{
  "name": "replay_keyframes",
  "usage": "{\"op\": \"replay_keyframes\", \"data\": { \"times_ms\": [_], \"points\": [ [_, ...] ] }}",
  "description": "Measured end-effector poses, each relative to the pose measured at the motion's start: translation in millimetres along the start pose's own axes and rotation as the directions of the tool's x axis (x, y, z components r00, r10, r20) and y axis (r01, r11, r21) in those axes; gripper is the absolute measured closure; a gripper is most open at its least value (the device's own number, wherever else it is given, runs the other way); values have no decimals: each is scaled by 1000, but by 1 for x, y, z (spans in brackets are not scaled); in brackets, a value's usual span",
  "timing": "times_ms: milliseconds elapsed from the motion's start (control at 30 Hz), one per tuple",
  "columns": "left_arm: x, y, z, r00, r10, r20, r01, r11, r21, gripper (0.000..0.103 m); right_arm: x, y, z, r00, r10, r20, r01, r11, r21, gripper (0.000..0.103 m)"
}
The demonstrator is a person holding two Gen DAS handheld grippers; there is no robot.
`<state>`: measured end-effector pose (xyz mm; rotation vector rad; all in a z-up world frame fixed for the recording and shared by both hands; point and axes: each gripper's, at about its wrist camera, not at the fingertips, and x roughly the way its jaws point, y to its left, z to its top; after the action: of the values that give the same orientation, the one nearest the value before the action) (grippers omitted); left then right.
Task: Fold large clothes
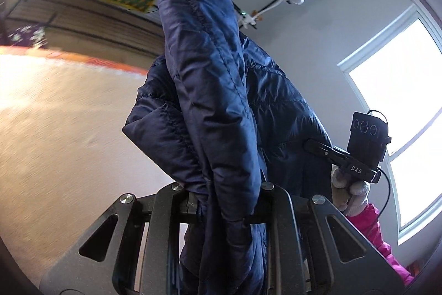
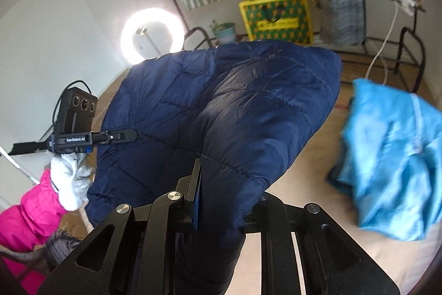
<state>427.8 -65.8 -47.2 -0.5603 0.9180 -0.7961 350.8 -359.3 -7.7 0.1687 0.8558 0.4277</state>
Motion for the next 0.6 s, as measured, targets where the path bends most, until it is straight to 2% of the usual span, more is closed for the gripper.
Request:
{"op": "replay_keyframes", "data": {
  "times_ms": [300, 433, 600],
  "points": [
    [83, -77, 33, 999, -44, 13, 43, 995, 94, 86, -65, -63, 22, 989, -120, 90, 124, 992, -37, 86],
    [129, -104, 51, 998, -54, 23, 50, 989, 136, 86, -87, -94, 34, 975, -190, 118, 197, 979, -52, 86],
    [200, -124, 69, 996, -82, 19, 79, 989, 128, 86, -104, -149, 50, 955, -257, 150, 266, 963, -42, 86]
  ]
}}
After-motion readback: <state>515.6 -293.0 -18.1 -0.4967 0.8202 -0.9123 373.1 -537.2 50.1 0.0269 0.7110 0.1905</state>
